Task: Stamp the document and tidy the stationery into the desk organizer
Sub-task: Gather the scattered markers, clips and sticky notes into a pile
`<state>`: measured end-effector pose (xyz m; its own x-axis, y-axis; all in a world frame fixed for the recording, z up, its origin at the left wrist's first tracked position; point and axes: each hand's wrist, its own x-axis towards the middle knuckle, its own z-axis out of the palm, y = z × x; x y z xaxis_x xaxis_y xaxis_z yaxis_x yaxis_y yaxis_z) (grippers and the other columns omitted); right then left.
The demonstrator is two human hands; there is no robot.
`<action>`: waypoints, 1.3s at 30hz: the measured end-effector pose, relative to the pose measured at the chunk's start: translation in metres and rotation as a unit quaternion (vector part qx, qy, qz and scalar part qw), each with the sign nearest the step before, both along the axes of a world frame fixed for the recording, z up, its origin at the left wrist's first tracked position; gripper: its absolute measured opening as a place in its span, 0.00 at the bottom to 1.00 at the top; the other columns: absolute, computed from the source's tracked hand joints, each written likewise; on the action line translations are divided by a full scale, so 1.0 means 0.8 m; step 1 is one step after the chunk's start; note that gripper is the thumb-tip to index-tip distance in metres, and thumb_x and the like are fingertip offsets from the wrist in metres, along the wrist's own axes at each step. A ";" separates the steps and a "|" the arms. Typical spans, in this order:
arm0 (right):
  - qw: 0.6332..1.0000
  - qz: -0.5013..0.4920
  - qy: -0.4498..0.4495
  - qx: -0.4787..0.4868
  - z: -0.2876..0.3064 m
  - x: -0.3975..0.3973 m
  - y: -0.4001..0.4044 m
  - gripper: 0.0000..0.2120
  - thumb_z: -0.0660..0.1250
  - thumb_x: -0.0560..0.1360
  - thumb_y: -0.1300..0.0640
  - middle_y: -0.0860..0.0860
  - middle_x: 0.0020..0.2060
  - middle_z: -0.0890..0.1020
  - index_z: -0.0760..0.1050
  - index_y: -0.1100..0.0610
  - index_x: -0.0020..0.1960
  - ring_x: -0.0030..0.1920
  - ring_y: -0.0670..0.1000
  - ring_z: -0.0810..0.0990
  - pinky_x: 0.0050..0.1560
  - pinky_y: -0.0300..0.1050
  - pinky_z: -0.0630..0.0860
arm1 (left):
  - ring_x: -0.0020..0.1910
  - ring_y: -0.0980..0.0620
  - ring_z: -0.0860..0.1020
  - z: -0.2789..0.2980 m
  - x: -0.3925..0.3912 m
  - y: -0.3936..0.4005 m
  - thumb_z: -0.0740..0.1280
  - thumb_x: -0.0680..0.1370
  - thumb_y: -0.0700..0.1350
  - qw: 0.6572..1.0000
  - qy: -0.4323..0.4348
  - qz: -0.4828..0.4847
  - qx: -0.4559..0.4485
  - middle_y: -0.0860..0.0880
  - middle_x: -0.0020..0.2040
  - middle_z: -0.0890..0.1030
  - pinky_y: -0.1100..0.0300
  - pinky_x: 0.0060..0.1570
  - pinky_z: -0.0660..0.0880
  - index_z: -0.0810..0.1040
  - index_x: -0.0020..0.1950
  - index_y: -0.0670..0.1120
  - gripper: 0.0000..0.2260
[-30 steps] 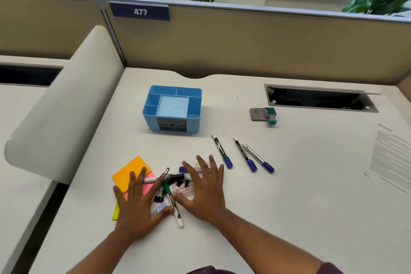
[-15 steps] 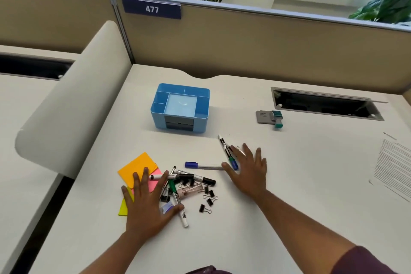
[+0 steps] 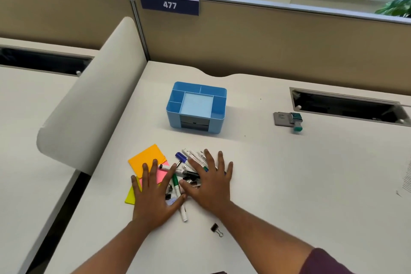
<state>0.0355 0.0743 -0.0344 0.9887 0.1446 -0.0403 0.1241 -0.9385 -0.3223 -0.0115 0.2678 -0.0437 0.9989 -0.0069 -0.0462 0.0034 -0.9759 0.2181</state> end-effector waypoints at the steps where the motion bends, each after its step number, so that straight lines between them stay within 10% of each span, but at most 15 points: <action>1: 1.000 0.012 0.003 0.003 -0.001 0.005 0.003 0.35 0.53 0.71 0.21 0.45 0.82 0.56 0.60 0.30 0.75 0.82 0.61 0.45 0.75 0.73 0.45 | 0.80 0.41 0.41 0.000 0.004 0.003 0.52 0.72 0.77 1.000 0.000 0.002 0.001 0.47 0.82 0.44 0.30 0.72 0.49 0.51 0.80 0.62 0.39; 18: 0.986 0.169 0.008 -0.010 0.006 -0.113 -0.115 0.51 0.58 0.68 0.18 0.54 0.83 0.43 0.48 0.41 0.82 0.82 0.61 0.39 0.76 0.72 0.52 | 0.80 0.42 0.47 -0.013 -0.014 0.045 0.50 0.74 0.75 0.997 0.019 0.065 -0.028 0.45 0.82 0.46 0.37 0.76 0.51 0.50 0.81 0.57 0.39; 33: 0.993 0.084 -0.049 0.061 0.003 -0.057 -0.025 0.55 0.59 0.72 0.22 0.58 0.83 0.45 0.47 0.59 0.83 0.82 0.59 0.42 0.78 0.70 0.50 | 0.80 0.42 0.46 -0.005 -0.032 0.030 0.46 0.73 0.75 0.994 0.025 0.079 -0.070 0.47 0.82 0.46 0.40 0.76 0.48 0.48 0.81 0.56 0.41; 39: 0.997 0.029 0.025 -0.061 -0.021 -0.108 -0.061 0.53 0.48 0.76 0.23 0.63 0.81 0.42 0.48 0.66 0.81 0.82 0.62 0.40 0.78 0.69 0.51 | 0.80 0.42 0.48 -0.010 -0.023 0.047 0.45 0.74 0.76 0.995 0.030 0.065 -0.064 0.46 0.82 0.47 0.40 0.76 0.53 0.49 0.82 0.52 0.43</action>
<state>-0.0509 0.0259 -0.0510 0.9751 0.1921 -0.1110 0.1653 -0.9627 -0.2141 -0.0301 0.3051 -0.0517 0.9872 0.1131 -0.1128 0.1450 -0.9308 0.3354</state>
